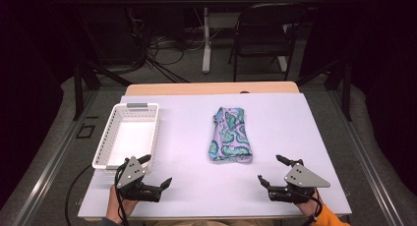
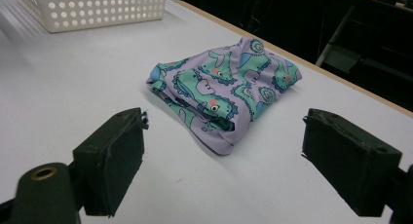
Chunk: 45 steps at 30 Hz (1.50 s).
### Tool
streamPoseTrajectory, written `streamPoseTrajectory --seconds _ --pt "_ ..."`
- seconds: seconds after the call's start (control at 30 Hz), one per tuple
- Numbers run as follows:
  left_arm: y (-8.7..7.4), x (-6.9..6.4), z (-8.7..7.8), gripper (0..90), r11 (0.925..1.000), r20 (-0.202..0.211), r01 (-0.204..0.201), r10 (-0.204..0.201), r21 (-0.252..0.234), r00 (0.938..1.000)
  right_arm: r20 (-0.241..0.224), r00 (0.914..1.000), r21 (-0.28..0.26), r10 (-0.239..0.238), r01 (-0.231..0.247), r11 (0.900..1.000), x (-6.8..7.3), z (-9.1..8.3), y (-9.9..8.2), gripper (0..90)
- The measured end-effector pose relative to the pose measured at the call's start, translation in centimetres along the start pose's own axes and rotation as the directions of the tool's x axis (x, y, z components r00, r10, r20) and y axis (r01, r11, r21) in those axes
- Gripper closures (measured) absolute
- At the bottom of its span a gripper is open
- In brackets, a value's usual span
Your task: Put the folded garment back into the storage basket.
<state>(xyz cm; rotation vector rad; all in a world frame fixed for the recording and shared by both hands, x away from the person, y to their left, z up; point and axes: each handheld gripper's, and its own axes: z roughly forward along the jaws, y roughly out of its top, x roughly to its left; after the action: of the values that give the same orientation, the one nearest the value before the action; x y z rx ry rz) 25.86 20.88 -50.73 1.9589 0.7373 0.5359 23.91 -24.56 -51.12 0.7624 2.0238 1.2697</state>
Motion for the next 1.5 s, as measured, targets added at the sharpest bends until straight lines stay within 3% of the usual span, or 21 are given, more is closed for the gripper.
streamPoseTrajectory --seconds 0.07,0.37,1.0,1.1,1.5 --pt "0.2 0.0 0.0 0.0 0.9999 -0.02 0.012 -0.012 -0.006 0.9997 0.001 1.0 -0.001 0.001 -0.001 1.0 0.0 0.0 0.0 14.7" --pt "0.9 -0.2 0.5 0.0 0.9999 -0.014 0.01 -0.01 -0.008 0.9999 0.001 1.0 0.0 0.004 -0.004 1.0 0.0 0.1 0.0 14.7" --pt "2.9 -1.4 3.9 0.0 0.9999 0.043 -0.014 0.014 0.001 0.999 0.002 1.0 0.001 0.006 -0.006 1.0 0.1 0.1 -0.1 14.7" --pt "3.3 -1.4 4.5 0.0 1.0 0.06 0.007 -0.007 0.007 0.9982 0.001 1.0 -0.002 0.006 -0.006 1.0 0.1 0.1 -0.1 14.7" --pt "4.4 -1.6 7.1 0.0 0.9988 0.102 0.015 -0.019 0.046 0.9946 -0.012 0.9999 0.001 -0.005 0.005 1.0 0.2 0.5 0.0 14.7"
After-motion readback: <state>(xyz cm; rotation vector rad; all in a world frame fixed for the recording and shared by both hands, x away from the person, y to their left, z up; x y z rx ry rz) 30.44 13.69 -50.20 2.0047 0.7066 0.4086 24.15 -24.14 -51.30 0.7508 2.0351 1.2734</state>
